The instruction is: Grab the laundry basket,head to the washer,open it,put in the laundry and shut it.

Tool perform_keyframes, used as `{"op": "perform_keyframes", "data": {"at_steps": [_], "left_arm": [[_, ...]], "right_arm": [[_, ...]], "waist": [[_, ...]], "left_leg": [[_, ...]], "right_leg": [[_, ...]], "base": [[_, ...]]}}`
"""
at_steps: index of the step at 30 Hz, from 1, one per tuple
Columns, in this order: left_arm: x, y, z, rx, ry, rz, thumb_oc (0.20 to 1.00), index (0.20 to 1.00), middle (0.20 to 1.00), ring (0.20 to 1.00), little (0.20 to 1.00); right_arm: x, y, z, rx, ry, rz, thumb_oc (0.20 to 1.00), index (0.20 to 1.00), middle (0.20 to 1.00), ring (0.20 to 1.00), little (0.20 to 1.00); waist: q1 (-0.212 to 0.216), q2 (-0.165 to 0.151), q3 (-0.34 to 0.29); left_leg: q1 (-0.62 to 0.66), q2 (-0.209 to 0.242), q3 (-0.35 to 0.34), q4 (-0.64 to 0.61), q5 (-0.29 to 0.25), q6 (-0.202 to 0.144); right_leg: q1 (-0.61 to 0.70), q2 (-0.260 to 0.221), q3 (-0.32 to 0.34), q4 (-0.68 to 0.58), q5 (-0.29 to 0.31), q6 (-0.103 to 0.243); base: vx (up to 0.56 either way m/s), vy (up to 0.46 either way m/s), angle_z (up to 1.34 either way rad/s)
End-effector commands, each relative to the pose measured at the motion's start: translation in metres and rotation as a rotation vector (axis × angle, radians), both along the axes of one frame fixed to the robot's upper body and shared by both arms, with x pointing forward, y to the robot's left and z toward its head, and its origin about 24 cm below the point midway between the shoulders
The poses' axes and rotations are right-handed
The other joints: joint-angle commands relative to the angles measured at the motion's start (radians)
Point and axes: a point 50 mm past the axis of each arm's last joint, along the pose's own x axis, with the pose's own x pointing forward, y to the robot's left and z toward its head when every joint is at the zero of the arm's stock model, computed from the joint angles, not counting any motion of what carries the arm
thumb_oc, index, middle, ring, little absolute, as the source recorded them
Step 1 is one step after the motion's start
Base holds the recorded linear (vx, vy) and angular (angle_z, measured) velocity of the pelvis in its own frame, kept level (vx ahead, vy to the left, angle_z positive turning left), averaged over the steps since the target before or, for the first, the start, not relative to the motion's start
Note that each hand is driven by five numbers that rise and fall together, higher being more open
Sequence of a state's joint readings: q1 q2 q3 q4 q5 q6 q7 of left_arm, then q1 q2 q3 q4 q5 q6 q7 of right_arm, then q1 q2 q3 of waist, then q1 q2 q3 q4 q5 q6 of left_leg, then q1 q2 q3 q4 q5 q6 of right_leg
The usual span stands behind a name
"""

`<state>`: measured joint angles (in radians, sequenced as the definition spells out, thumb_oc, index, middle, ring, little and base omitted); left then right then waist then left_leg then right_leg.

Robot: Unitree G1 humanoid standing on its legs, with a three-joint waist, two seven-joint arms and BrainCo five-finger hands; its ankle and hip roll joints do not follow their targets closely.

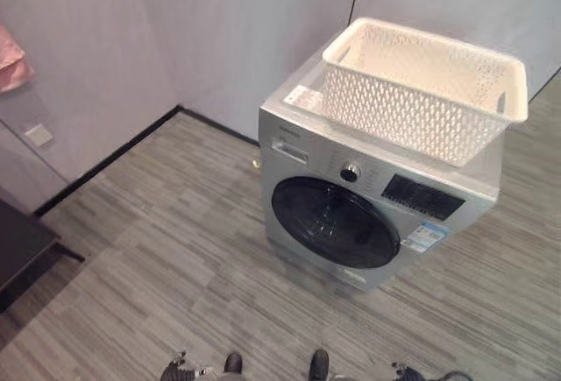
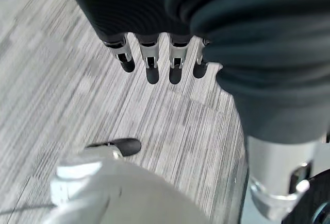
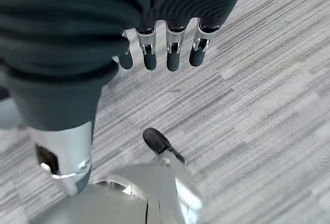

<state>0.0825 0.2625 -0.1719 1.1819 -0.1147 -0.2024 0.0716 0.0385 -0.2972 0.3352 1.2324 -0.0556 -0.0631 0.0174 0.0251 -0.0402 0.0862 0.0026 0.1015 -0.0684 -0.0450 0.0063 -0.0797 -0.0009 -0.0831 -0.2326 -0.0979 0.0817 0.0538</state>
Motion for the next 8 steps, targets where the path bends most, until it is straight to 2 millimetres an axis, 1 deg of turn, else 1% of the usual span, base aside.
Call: {"op": "perform_keyframes", "data": {"at_steps": [1,2,6,8], "left_arm": [[0.023,0.010,0.009,0.024,-0.080,-0.009,1.000,1.000,1.000,1.000,1.000],[0.027,0.009,0.011,0.022,-0.093,-0.032,1.000,1.000,1.000,1.000,1.000],[0.034,0.009,0.014,0.023,-0.113,-0.057,1.000,1.000,1.000,1.000,1.000],[0.038,0.010,0.016,0.023,-0.128,-0.063,1.000,1.000,1.000,1.000,1.000]], "right_arm": [[0.002,-0.004,0.001,-0.012,0.021,0.032,1.000,1.000,1.000,1.000,1.000],[0.000,-0.002,0.000,-0.009,0.034,0.051,1.000,1.000,1.000,1.000,1.000],[-0.001,-0.003,0.000,-0.013,0.044,0.068,1.000,1.000,1.000,1.000,1.000],[0.000,-0.004,0.000,-0.017,0.042,0.068,1.000,1.000,1.000,1.000,1.000]], "waist": [[0.022,-0.013,-0.012],[0.024,-0.012,-0.020],[0.024,-0.012,-0.030],[0.019,-0.012,-0.035]], "left_leg": [[-0.017,-0.001,-0.001,0.020,0.007,-0.004],[0.002,-0.003,0.006,-0.016,0.017,-0.002],[0.014,-0.012,0.014,-0.042,0.023,0.003],[0.010,-0.020,0.014,-0.042,0.018,0.008]], "right_leg": [[0.026,-0.004,0.034,0.017,-0.069,0.040],[0.028,-0.008,0.034,0.017,-0.067,0.045],[0.031,-0.019,0.026,0.016,-0.064,0.054],[0.027,-0.025,0.026,0.017,-0.060,0.059]], "base": [[0.07,0.109,-0.12],[0.05,0.077,-0.10],[0.02,0.054,-0.10],[0.00,0.056,0.02]]}}
